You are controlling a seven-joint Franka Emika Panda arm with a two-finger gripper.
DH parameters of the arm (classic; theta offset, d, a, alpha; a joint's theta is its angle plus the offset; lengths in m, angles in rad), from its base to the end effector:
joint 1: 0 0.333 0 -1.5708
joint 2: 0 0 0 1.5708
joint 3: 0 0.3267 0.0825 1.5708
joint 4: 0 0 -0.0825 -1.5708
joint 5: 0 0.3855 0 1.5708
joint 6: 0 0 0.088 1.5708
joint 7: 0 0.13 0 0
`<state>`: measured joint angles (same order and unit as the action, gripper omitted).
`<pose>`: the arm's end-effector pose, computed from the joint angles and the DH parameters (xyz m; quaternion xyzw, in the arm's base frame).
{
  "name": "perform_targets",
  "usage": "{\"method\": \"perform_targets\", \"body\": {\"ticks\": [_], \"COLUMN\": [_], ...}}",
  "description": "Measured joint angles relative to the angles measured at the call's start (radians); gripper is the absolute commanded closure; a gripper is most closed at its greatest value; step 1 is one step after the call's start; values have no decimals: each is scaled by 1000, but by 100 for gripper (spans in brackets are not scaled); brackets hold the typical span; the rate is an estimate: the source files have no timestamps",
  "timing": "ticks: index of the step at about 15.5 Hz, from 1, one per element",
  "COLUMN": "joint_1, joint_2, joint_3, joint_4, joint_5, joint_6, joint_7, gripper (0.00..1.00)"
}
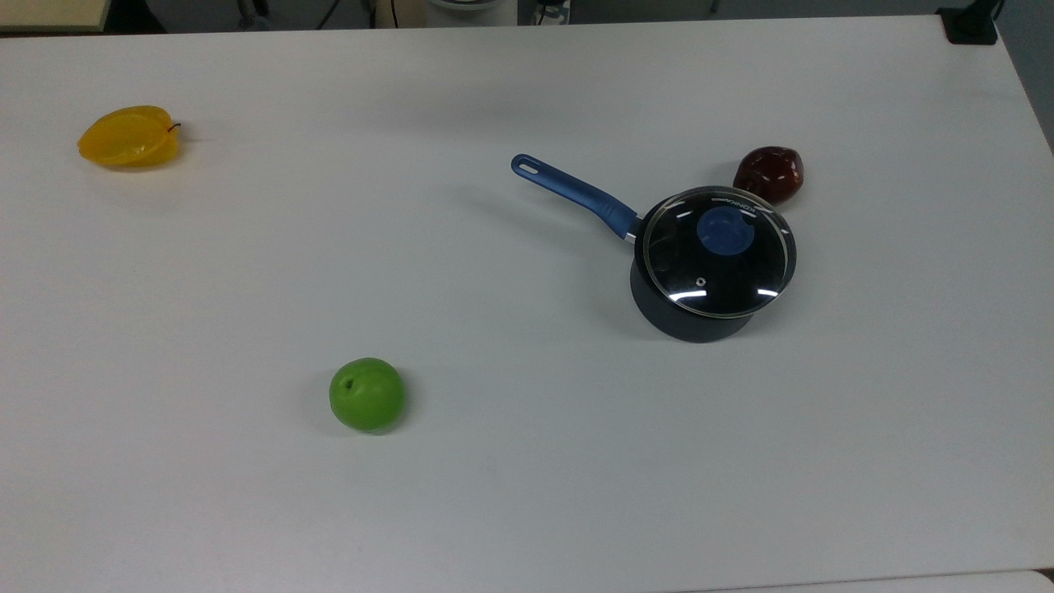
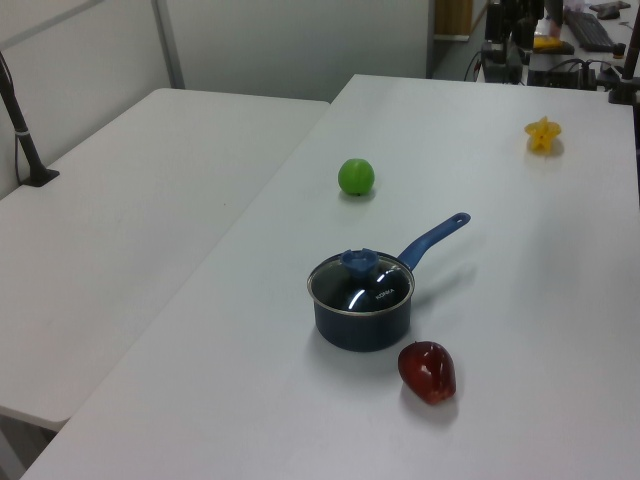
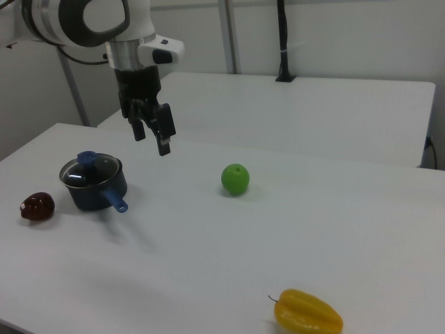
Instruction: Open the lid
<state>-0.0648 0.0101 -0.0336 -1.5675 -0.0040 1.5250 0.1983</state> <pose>0.5502 -0.0548 0.6043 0.9887 -0.1478 -0.0262 0.0035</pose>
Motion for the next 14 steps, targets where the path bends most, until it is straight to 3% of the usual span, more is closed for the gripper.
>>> {"method": "perform_targets", "body": {"ticks": [14], "joint_1": [-9], "joint_2": [0], "joint_3": [-1], "joint_4": [0], "joint_5": [0], "joint_6": [0], "joint_7": [0], "gripper": [0]}}
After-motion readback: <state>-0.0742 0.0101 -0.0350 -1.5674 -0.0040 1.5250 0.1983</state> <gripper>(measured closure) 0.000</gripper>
